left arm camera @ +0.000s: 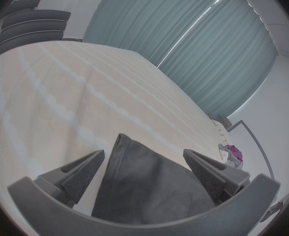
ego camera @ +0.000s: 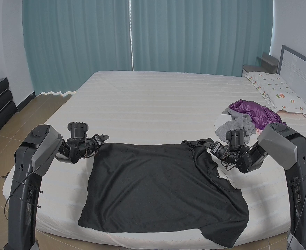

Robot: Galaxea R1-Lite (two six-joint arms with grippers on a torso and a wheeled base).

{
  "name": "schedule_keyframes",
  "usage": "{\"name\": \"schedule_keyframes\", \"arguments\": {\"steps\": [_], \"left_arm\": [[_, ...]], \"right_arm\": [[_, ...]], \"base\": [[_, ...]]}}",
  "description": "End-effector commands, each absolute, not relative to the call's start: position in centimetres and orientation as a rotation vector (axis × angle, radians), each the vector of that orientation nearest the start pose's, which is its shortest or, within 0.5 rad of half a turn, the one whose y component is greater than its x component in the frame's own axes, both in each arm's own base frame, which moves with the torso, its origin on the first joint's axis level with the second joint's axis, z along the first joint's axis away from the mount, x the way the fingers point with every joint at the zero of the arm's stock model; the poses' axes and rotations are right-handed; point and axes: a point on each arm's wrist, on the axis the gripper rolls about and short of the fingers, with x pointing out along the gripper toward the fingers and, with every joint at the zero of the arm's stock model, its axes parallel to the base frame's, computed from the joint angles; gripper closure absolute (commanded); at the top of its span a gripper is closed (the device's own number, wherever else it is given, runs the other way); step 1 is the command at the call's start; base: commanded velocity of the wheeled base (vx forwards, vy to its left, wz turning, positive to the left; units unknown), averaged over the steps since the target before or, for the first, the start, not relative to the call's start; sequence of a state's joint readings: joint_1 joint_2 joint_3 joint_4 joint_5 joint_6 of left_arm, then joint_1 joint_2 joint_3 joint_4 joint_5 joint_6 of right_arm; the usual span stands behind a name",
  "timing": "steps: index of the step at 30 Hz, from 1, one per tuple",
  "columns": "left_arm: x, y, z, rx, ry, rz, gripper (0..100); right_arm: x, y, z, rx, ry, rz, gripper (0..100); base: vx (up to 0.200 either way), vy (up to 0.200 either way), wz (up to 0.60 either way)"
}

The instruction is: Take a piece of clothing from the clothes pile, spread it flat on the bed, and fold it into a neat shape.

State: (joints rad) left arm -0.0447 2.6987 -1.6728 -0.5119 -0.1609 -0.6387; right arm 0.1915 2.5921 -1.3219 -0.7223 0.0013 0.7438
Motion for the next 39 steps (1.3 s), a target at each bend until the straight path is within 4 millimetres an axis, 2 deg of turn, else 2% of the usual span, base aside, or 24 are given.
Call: {"name": "schedule_keyframes", "arguments": {"steps": [1,4,5,15,20,28,39], "left_arm": [[51.8,-3.5,-5.4,-0.648,0.589,-0.038,0],[51.8,-3.8,-5.5,-0.645,0.588,-0.040,0],[51.9,-3.9,-5.7,-0.643,0.589,-0.038,100],[52.6,-3.4,-4.5,-0.674,0.513,0.040,100],[53.1,-1.5,-2.2,-0.678,0.415,0.135,100],[52.8,1.5,0.6,-0.683,0.360,0.192,100],[51.9,1.9,0.4,-0.681,0.389,0.212,100]], "right_arm": [[45.9,8.8,-3.9,0.672,0.584,-0.023,0],[45.9,8.8,-4.0,0.672,0.585,-0.024,0],[45.9,8.8,-4.0,0.672,0.584,-0.023,0],[46.1,9.1,-4.3,0.670,0.584,-0.016,0],[46.3,9.3,-4.5,0.668,0.582,-0.013,0],[46.6,9.4,-4.7,0.663,0.576,-0.009,0],[47.7,10.6,-5.6,0.638,0.580,0.016,0]], "base": [[0.000,0.000,0.00],[0.000,0.000,0.00],[0.000,0.000,0.00],[0.000,0.000,0.00],[0.000,0.000,0.00],[0.000,0.000,0.00],[0.000,0.000,0.00]]}}
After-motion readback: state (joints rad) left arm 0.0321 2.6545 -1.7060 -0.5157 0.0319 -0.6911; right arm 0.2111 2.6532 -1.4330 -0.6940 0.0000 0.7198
